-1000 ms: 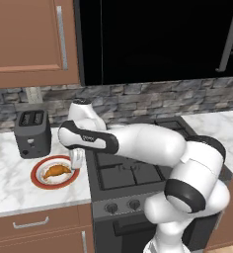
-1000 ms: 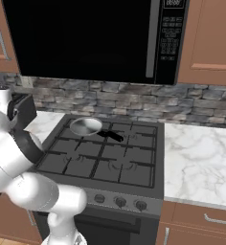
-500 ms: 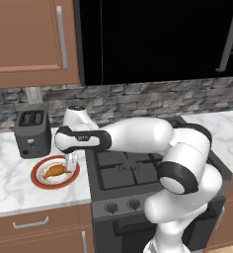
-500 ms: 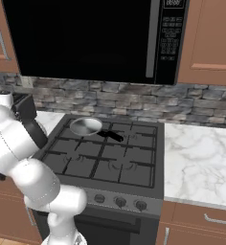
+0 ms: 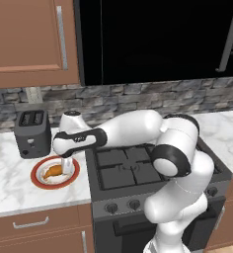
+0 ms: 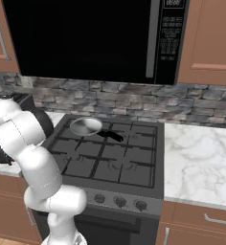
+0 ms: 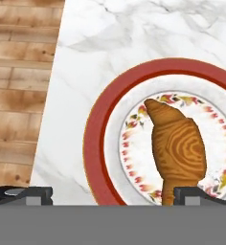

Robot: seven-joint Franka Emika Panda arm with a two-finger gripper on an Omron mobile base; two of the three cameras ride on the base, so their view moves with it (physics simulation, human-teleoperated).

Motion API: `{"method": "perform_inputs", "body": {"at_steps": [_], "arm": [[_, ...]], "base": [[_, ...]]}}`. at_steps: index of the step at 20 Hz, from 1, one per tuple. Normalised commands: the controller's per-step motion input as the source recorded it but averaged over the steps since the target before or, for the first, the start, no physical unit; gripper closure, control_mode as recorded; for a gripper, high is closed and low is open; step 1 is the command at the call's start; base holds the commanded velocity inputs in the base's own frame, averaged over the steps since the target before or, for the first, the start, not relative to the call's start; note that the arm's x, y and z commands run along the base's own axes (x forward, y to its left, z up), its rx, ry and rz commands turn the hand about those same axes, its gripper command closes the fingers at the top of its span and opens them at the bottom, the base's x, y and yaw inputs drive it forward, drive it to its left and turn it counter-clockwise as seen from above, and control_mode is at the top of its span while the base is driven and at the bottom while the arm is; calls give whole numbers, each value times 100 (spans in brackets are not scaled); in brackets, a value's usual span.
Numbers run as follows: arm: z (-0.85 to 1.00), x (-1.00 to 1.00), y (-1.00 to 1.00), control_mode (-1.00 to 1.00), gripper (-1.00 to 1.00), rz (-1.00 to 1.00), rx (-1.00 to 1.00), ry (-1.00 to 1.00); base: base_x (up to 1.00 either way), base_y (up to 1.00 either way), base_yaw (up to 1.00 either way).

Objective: Pick the croissant and place it on the pan. Then turn on the stove to warm the croissant.

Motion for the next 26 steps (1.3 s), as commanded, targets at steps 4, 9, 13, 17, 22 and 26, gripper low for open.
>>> {"method": "perform_inputs", "body": {"at_steps": [4,9,13,17,22,26], "arm": [[-19,23,12,-100,-100,0,0,0],[-13,27,10,-100,-100,0,0,2],[-10,33,12,-100,-100,0,-1,2],[-14,26,15,-100,-100,0,-1,4],[-22,9,16,-100,-100,0,-1,6],[-19,15,13,-100,-100,0,0,4]], "base": [[0,0,0],[0,0,0],[0,0,0],[0,0,0],[0,0,0],[0,0,0]]}}
